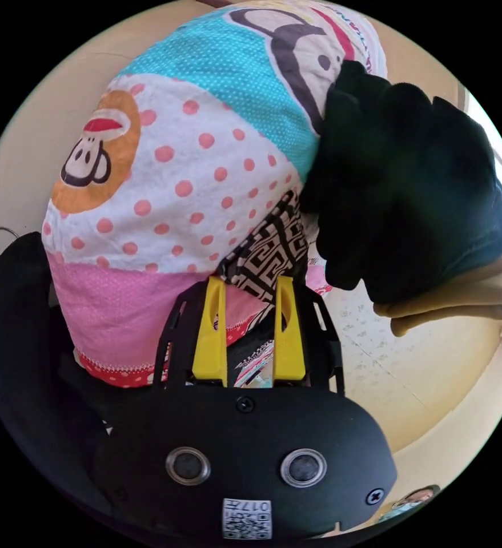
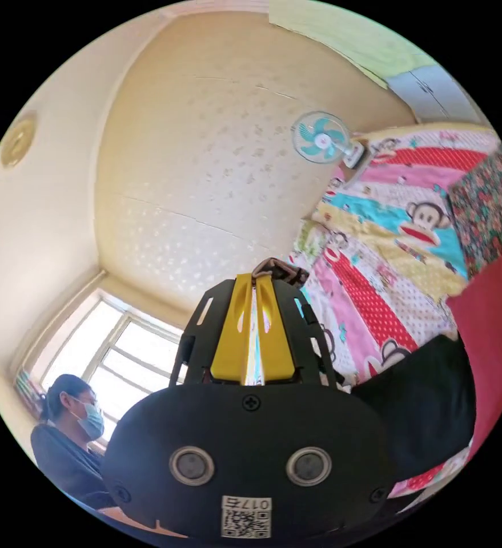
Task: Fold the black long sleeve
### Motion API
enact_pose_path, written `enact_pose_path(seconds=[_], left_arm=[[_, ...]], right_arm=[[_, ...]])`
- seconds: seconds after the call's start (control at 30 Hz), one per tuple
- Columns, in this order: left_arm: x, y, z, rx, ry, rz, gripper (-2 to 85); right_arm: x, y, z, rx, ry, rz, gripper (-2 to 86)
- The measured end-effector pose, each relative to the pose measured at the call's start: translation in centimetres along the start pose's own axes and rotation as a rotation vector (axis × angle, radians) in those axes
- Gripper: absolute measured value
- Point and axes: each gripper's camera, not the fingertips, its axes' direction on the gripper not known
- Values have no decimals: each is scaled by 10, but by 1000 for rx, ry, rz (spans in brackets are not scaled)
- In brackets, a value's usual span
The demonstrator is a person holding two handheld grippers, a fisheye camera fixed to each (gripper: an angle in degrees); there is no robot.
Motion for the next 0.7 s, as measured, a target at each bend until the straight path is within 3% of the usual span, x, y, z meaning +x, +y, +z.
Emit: enact_pose_path(seconds=[0.23,0.37,0.57,0.7], left_arm=[[-20,-16,-8,-27,50,-64,57],[-23,-21,-16,-72,159,-4,96],[-34,-25,-16,-87,99,-22,97],[-61,-20,-10,-54,82,-104,24]], right_arm=[[6,7,10,-33,268,32,9],[6,35,64,-109,94,-29,11],[-13,134,210,-381,-230,-172,17],[16,231,303,-674,-181,-132,28]])
